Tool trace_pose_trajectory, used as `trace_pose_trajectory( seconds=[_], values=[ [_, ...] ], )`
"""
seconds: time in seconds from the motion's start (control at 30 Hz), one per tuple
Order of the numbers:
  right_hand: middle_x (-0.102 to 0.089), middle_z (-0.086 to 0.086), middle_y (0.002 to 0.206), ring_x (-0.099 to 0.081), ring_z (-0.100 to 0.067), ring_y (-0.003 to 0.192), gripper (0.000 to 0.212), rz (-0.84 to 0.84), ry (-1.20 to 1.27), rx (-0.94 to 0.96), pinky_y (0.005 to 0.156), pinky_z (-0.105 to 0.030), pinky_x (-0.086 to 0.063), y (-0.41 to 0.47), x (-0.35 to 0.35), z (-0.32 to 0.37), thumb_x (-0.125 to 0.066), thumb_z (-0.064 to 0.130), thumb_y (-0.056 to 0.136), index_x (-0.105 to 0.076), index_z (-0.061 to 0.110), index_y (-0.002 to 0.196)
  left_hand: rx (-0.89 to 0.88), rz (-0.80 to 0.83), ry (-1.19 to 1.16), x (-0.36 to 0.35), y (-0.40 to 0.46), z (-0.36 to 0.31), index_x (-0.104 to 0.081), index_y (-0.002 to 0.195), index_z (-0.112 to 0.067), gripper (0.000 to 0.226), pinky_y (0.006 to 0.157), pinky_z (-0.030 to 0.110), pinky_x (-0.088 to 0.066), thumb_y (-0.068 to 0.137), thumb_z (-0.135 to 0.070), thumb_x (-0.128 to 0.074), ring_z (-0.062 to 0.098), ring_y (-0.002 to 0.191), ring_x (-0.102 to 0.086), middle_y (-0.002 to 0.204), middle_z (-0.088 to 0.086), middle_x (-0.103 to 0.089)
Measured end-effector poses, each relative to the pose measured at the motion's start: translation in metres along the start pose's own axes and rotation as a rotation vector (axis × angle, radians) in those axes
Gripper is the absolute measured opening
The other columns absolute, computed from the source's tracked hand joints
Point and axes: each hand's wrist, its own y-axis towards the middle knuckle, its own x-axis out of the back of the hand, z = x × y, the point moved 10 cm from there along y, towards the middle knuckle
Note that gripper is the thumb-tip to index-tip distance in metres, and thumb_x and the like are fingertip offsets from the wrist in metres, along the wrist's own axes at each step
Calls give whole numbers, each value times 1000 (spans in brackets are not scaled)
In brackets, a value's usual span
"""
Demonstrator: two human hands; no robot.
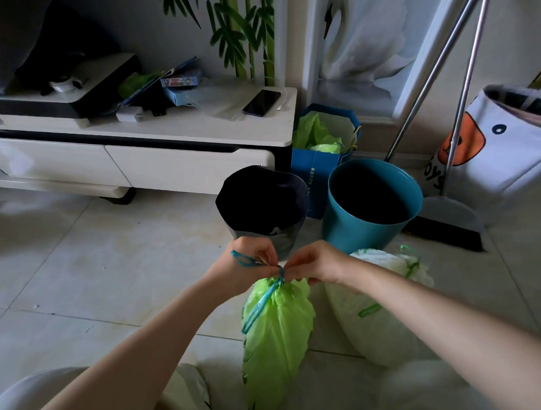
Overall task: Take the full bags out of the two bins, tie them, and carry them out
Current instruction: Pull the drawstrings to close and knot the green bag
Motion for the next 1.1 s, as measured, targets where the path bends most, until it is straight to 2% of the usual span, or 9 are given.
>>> trace_pose_trajectory(
  seconds=[0.2,0.33,0.47,0.57,0.7,0.8,0.87,0.97,1.1],
  values=[
    [-67,13,64,-60,1,63,9,22,52,1,57,-17,-47,3,-8,1,-72,19,81,-72,28,79,-338,-71,269,7,-17,-21,-58,80,-11,11,55,35,-48,81,-12,-69,18,62,-57,70,0,-61],
    [-67,10,73,-60,1,64,13,27,61,6,55,-15,-47,7,-17,1,-69,16,83,-70,27,90,-408,-115,322,6,-23,-32,-52,75,-11,16,53,39,-43,79,-3,-65,24,60,-46,69,0,-52],
    [-66,4,80,-59,-2,70,18,27,63,-4,58,-15,-47,8,-19,1,-66,13,85,-69,16,102,-433,-105,337,3,-25,-37,-49,73,-9,17,53,41,-42,77,5,-59,28,60,-42,74,3,-47],
    [-64,5,76,-57,-5,69,14,26,-26,-5,57,-15,-46,9,-17,3,-66,13,84,-69,12,98,-447,-88,334,1,-27,-38,-50,74,-8,15,53,41,-42,79,3,-60,28,62,-44,76,4,-48],
    [-63,4,72,-56,-10,66,9,-81,-205,46,60,-24,-46,11,2,16,-61,12,84,-63,19,80,-425,-67,282,3,-23,-25,-54,77,-10,15,55,40,-47,79,1,-65,25,63,-51,78,1,-52],
    [-71,-9,82,-64,-18,77,14,-170,-64,80,65,-29,-51,10,21,24,-54,11,87,-61,19,78,-395,-58,210,8,-23,-18,-59,78,-9,10,60,37,-50,80,-4,-68,19,66,-57,77,1,-58],
    [-69,-9,75,-62,-18,71,12,-175,16,97,66,-28,-51,7,28,30,-55,8,87,-62,16,81,-330,-62,150,13,-21,-10,-63,78,-7,7,63,32,-52,77,-8,-70,16,68,-61,75,1,-62],
    [-42,2,52,-38,-12,48,10,-104,157,87,49,-22,-36,0,33,33,-52,7,91,-59,12,85,-177,-60,19,18,-17,10,-68,72,-9,7,62,20,-49,72,-10,-75,8,64,-62,68,-3,-64],
    [-27,2,54,-28,-12,49,28,2,190,15,51,-24,-31,-5,31,23,-41,20,99,-64,4,93,-23,-84,-22,24,-17,31,-69,66,-14,16,59,11,-43,69,-3,-79,5,60,-59,66,-12,-64]
  ],
)
